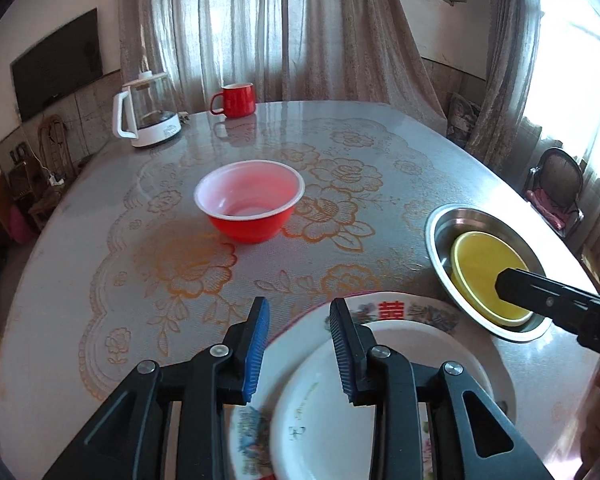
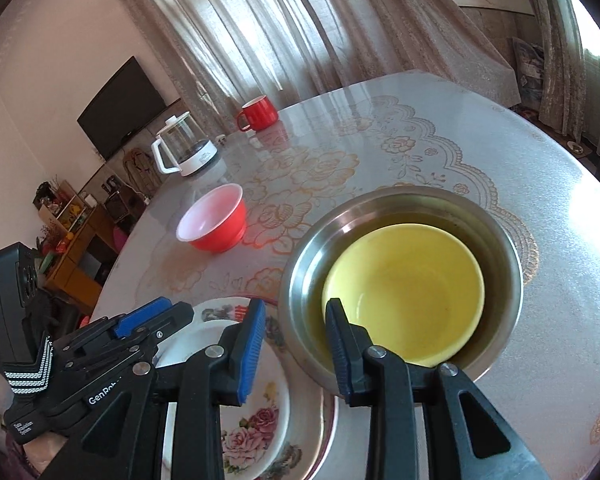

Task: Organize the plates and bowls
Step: 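Move the right tool toward the red-and-white bowl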

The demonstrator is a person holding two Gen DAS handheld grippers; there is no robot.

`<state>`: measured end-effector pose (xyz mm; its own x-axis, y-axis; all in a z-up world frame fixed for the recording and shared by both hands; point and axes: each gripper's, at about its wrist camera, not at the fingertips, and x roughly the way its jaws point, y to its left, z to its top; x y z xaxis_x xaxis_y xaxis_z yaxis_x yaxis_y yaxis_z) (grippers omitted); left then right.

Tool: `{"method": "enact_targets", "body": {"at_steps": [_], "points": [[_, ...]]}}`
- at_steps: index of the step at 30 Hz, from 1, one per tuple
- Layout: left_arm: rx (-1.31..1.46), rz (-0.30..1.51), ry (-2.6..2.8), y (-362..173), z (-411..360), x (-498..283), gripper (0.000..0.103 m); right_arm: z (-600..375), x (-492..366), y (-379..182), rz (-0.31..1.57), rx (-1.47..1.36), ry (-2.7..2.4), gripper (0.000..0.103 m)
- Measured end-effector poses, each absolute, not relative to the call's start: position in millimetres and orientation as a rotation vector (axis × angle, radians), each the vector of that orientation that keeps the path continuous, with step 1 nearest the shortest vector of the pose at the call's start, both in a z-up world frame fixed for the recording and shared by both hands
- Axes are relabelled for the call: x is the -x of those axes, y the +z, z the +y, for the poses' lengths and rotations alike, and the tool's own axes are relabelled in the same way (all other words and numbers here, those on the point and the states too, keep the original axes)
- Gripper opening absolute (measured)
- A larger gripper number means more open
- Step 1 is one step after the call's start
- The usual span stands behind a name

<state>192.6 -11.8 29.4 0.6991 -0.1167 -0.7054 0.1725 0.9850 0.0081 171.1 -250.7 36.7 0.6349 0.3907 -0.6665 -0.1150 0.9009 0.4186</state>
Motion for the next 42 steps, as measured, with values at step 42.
{"method": "enact_targets", "body": {"at_steps": [42], "points": [[-0.182, 0.689, -0.013, 17, 55, -210, 0.052, -175, -283, 21, 0.993, -0.453, 0.481, 0.04]]}}
